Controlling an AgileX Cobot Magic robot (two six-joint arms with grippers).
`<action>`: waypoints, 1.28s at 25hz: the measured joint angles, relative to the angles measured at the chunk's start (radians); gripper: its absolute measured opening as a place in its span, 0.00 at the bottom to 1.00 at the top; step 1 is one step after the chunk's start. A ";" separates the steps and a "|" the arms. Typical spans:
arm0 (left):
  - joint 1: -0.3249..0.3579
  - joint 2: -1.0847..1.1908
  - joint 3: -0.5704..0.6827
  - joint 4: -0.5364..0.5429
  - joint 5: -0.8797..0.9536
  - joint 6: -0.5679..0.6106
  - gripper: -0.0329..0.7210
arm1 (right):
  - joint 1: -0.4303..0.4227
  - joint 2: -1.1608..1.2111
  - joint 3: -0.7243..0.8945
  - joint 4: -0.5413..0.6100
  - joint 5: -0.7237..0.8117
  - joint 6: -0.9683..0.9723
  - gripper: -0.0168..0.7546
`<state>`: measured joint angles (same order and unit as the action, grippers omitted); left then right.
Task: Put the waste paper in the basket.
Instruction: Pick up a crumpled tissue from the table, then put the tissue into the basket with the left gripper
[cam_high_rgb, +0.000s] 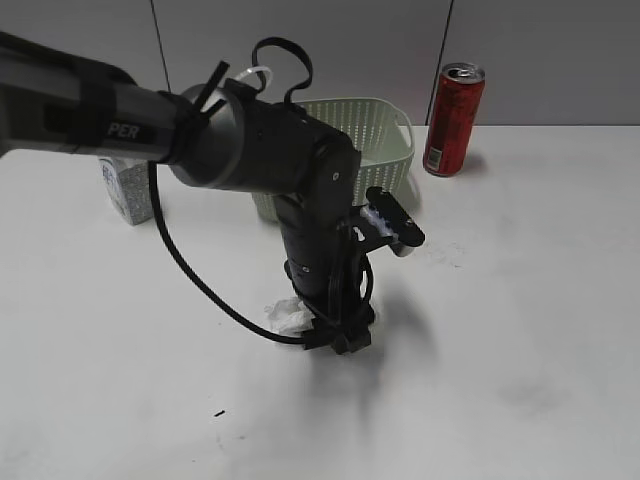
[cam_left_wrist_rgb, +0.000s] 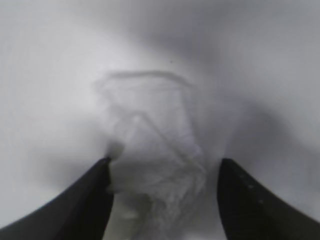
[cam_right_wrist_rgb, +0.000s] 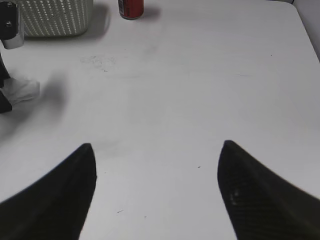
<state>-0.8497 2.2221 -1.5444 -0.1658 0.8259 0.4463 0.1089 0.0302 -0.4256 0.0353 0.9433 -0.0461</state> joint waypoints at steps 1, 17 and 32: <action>0.000 0.000 0.000 0.000 0.000 0.000 0.57 | 0.000 0.000 0.000 0.000 0.000 0.000 0.76; 0.010 -0.001 -0.444 0.103 0.283 0.000 0.03 | 0.000 0.000 0.000 0.000 0.000 0.001 0.76; 0.240 0.055 -0.569 0.108 -0.123 0.000 0.05 | 0.000 0.000 0.000 -0.001 0.001 0.004 0.76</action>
<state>-0.6101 2.2772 -2.1136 -0.0575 0.7027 0.4463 0.1089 0.0302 -0.4256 0.0342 0.9441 -0.0424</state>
